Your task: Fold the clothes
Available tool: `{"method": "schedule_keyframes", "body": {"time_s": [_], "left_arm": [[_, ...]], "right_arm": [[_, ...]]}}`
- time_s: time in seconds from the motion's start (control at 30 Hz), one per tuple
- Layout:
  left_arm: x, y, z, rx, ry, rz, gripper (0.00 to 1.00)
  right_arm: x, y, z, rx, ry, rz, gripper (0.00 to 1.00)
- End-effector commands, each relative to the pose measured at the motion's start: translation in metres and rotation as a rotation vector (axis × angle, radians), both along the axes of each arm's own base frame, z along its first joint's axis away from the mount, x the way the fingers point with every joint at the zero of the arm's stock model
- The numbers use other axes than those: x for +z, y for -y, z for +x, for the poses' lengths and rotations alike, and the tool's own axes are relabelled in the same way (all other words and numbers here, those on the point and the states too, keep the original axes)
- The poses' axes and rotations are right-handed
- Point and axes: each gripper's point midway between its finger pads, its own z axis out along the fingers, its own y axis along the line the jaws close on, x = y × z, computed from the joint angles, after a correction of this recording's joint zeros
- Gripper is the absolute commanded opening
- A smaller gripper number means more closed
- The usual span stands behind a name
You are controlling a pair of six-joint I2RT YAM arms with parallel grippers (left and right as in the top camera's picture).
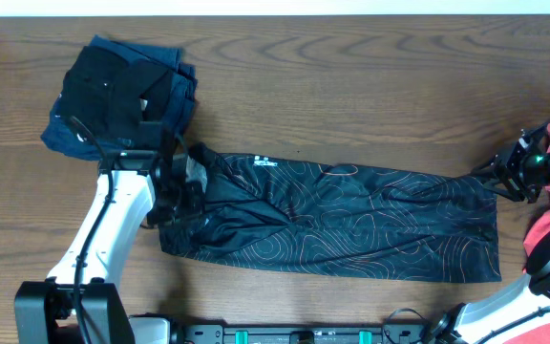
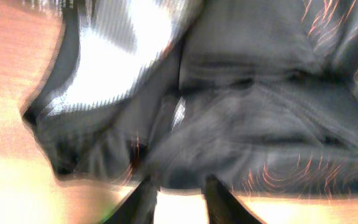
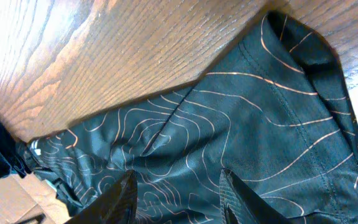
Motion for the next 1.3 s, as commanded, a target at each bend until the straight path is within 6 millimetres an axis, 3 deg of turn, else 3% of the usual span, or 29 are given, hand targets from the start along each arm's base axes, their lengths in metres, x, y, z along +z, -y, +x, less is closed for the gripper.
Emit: {"method": "schedule_keyframes", "body": {"time_s": [0.0, 0.2, 0.53, 0.7, 0.83, 1.03, 1.27], "left_arm": [[-0.007, -0.005, 0.020, -0.022, 0.091, 0.030, 0.34], [-0.028, 0.000, 0.054, -0.030, 0.206, 0.018, 0.39], [-0.052, 0.022, 0.066, -0.045, 0.190, -0.106, 0.38], [-0.052, 0.022, 0.067, -0.074, 0.201, -0.102, 0.14], [-0.053, 0.022, 0.066, -0.109, 0.204, -0.097, 0.06], [-0.049, 0.018, 0.056, -0.109, 0.164, -0.095, 0.06], [-0.020, -0.008, 0.048, -0.058, 0.154, -0.017, 0.06]], "right_arm": [[0.009, -0.001, 0.004, 0.018, 0.040, -0.013, 0.42], [0.009, -0.001, 0.005, 0.019, 0.041, -0.013, 0.42], [0.009, -0.001, 0.005, 0.018, 0.040, -0.013, 0.42], [0.009, -0.001, 0.005, 0.018, 0.041, -0.013, 0.42], [0.009, -0.001, 0.005, 0.018, 0.040, -0.013, 0.42], [0.009, -0.002, 0.004, 0.019, 0.035, -0.009, 0.42], [0.009, -0.002, 0.004, 0.019, 0.036, -0.010, 0.42]]}}
